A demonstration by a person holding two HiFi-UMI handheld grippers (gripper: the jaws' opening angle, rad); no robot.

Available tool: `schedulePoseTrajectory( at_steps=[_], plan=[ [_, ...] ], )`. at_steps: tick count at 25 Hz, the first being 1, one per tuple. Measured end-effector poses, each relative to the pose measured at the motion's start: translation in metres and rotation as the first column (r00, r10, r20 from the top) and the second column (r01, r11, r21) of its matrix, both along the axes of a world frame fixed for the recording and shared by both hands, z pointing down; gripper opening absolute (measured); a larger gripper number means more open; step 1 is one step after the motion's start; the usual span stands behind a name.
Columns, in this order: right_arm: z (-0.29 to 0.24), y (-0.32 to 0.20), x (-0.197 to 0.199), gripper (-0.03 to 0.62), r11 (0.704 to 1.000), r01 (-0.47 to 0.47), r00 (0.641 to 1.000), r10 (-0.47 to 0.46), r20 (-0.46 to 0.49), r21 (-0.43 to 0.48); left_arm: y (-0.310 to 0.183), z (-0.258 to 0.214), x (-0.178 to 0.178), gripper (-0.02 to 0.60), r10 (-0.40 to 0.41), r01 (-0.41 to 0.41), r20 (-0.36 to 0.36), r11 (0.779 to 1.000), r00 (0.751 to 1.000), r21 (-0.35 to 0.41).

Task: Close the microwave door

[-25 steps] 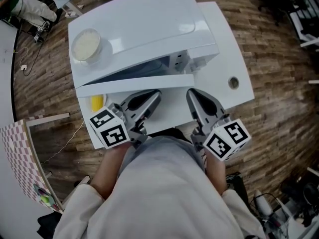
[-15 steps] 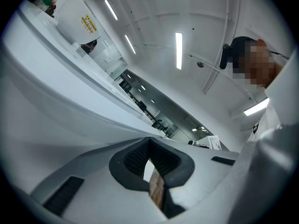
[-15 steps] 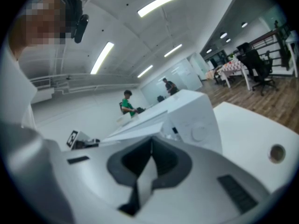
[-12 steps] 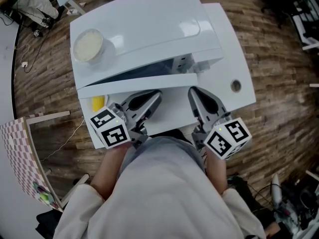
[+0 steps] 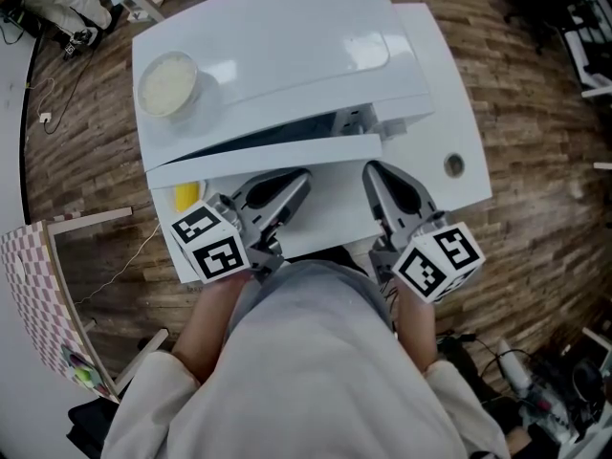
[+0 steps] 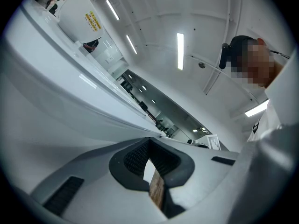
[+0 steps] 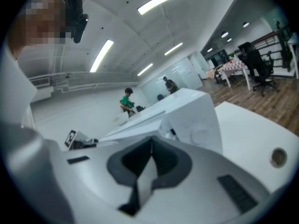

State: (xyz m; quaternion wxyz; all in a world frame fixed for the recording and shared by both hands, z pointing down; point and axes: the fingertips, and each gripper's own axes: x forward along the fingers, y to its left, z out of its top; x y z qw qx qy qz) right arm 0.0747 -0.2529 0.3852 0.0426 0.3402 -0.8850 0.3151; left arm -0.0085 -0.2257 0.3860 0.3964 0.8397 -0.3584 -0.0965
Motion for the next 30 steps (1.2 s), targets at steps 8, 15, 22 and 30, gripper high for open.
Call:
schedulePoseTrajectory(
  at_steps=[8,15,22,30],
  plan=[
    [0.001,-0.006,-0.003,0.023,1.000,0.009,1.000,-0.009,-0.003,0.003,-0.001,0.001,-0.004,0.017,-0.027,0.027,0.008,1.000,1.000,0.002],
    [0.001,-0.012,-0.005,0.023,1.000,0.005,1.000,-0.005,-0.002,0.005,-0.003,0.004,-0.007,0.017,-0.035,0.035,0.000,0.999,0.999,-0.004],
    [0.001,-0.018,-0.007,0.023,1.000,0.006,1.000,-0.006,-0.001,0.002,-0.007,0.006,-0.013,0.017,-0.049,0.049,0.006,0.999,0.999,-0.014],
    [0.001,-0.024,-0.013,0.023,1.000,0.011,1.000,-0.011,0.000,-0.001,-0.011,0.007,-0.017,0.017,-0.056,0.056,0.004,0.998,0.998,-0.020]
  ],
)
